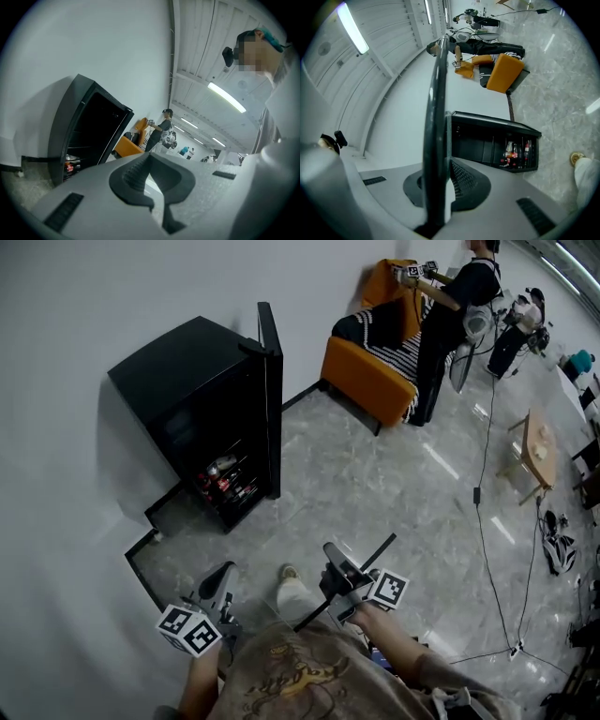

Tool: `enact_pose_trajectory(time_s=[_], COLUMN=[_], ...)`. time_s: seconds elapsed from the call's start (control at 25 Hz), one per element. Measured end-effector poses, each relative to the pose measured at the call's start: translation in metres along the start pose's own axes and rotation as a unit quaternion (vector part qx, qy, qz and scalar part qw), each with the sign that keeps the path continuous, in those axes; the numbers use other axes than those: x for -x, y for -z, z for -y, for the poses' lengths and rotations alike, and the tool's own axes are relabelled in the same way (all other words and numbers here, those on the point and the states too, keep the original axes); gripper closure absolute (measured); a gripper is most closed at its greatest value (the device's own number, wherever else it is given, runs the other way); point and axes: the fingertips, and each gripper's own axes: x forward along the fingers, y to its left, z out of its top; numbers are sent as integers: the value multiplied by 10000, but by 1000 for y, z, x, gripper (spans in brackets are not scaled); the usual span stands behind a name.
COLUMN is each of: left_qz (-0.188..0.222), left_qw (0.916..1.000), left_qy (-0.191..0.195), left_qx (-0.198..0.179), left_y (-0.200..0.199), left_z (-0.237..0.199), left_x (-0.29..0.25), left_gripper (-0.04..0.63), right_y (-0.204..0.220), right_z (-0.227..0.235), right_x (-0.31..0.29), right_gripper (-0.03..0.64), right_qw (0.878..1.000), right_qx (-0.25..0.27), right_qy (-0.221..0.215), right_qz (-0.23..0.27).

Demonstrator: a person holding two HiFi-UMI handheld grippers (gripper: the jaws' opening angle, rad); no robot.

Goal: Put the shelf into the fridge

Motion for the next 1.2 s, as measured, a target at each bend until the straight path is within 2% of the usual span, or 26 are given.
enact_pose_trajectory(time_s=[0.32,0.68,1.0,1.2], left_qz=[55,129,362,427], left_qw=[9999,9984,9955,9942], left_qy=[-122,-544,-874,-991], left_qx=[-41,-60,-59,4], left_y=[-41,-67,-85,-99], left_z=[-27,-42,-63,-79], left_x=[-60,-102,-114,-123], left_gripper=[594,594,594,594], right_y=[-37,-68,-76,-82], right_z=[23,46,60,66], right_x=[-68,-138,-183,-211], right_gripper=[589,589,589,589], right_qw=[9993,9956,9940,9935], right_qx=[-99,-226,-514,-519], right_qy=[-7,-106,-155,-103], right_qz=[-352,-905,-950,-1004])
